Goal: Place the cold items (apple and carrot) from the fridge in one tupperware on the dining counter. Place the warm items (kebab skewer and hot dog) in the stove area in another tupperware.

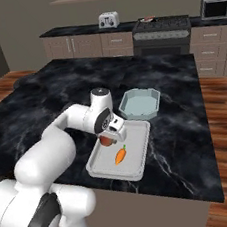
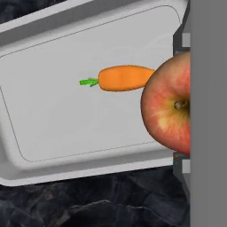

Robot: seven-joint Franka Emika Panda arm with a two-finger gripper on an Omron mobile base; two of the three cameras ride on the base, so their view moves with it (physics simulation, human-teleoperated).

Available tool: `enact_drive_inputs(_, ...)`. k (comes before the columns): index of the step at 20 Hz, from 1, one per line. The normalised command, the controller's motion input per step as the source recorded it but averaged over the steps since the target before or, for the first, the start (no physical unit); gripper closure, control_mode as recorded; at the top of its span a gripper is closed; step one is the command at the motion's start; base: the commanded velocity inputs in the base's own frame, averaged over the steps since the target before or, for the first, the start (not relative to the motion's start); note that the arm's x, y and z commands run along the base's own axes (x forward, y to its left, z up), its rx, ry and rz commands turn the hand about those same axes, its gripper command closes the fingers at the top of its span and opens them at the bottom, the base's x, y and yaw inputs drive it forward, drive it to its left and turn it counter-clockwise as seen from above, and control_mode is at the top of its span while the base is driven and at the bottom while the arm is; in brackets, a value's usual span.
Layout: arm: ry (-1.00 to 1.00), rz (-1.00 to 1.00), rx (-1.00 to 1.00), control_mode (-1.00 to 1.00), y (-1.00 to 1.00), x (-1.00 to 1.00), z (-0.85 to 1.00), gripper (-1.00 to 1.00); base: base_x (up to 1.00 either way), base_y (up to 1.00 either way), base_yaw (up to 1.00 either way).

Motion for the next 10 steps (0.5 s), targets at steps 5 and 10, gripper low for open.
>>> enact_drive_inputs(5,0.00,0.00,0.00,-1.00,-0.01,0.29,-0.38,1.00,0.00,0.00,0.00)
enact_drive_inputs(10,0.00,0.00,0.00,-1.00,-0.01,0.30,-0.25,1.00,0.00,0.00,0.00)
